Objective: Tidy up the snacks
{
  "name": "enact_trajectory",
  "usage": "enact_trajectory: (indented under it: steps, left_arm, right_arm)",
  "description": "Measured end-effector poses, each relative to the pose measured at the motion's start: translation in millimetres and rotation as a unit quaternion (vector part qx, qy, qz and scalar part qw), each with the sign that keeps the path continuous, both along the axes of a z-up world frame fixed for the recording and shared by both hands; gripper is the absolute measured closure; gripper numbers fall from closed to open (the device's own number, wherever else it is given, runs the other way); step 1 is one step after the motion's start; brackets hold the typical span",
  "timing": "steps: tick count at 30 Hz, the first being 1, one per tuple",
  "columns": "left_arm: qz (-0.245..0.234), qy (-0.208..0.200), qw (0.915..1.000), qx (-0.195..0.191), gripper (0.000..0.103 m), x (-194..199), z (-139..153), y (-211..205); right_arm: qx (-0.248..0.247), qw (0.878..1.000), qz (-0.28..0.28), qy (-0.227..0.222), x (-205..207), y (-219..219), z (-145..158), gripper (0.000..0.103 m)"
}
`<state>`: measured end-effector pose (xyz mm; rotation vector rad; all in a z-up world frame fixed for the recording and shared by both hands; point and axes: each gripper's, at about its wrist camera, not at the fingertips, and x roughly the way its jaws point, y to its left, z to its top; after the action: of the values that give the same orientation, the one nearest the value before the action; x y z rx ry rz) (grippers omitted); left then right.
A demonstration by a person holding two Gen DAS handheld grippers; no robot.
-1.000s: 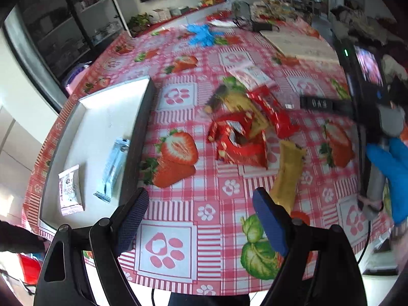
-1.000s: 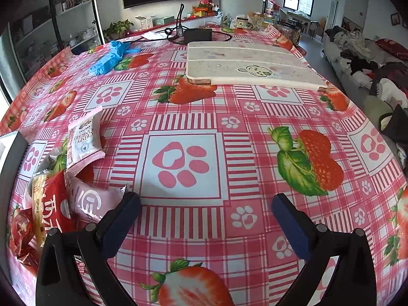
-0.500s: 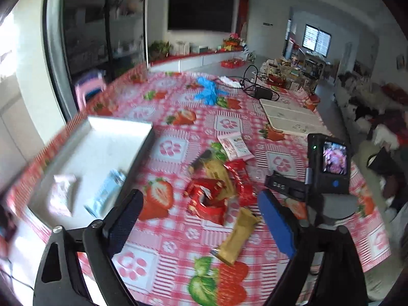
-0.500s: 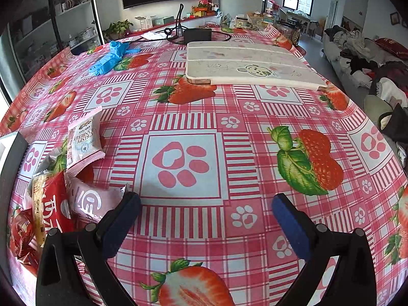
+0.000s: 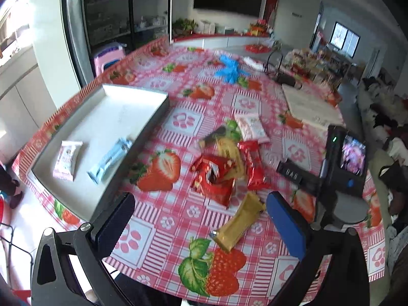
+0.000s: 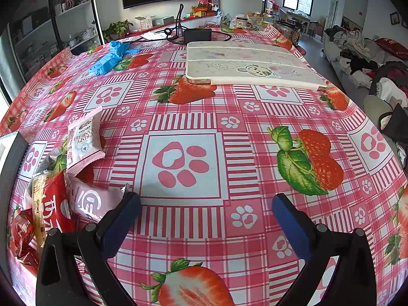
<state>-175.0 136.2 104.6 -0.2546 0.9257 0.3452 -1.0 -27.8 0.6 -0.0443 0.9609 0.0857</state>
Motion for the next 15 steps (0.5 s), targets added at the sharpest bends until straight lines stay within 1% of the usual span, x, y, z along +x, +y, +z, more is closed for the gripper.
enact_trajectory:
  steps: [3, 5, 7, 9, 11, 13, 15]
  left_arm:
    - [0.007, 0.01, 0.9999, 0.001, 0.0, -5, -9, 1]
    - [0.019, 0.013, 0.9997, 0.01, 0.0, -11, -9, 5]
    - [0.038, 0.013, 0.9991, 0.013, 0.0, -17, -7, 12]
    - [0.054, 0.005, 0.9985, 0.003, 0.0, -26, -7, 20]
    - [0.059, -0.001, 0.9982, -0.008, 0.0, -30, -9, 24]
    - [0.064, 0.006, 0.9979, 0.013, 0.0, -31, -10, 19]
    - [0.07, 0.005, 0.9973, 0.025, 0.0, -33, -10, 18]
  right_arm:
    - [0.0, 1.0, 0.0, 0.0, 0, 0, 0, 0.0]
    - [0.0, 1.0, 0.0, 0.0, 0, 0, 0, 0.0]
    - [0.0, 1.0, 0.0, 0.0, 0, 0, 0, 0.0]
    - [0.0, 1.0, 0.0, 0.0, 0, 0, 0, 0.0]
    - [0.0, 1.0, 0.0, 0.0, 0, 0, 0, 0.0]
    - [0.0, 1.0, 0.0, 0.0, 0, 0, 0, 0.0]
    - [0.0, 1.0, 0.0, 0.0, 0, -1, 0, 0.0]
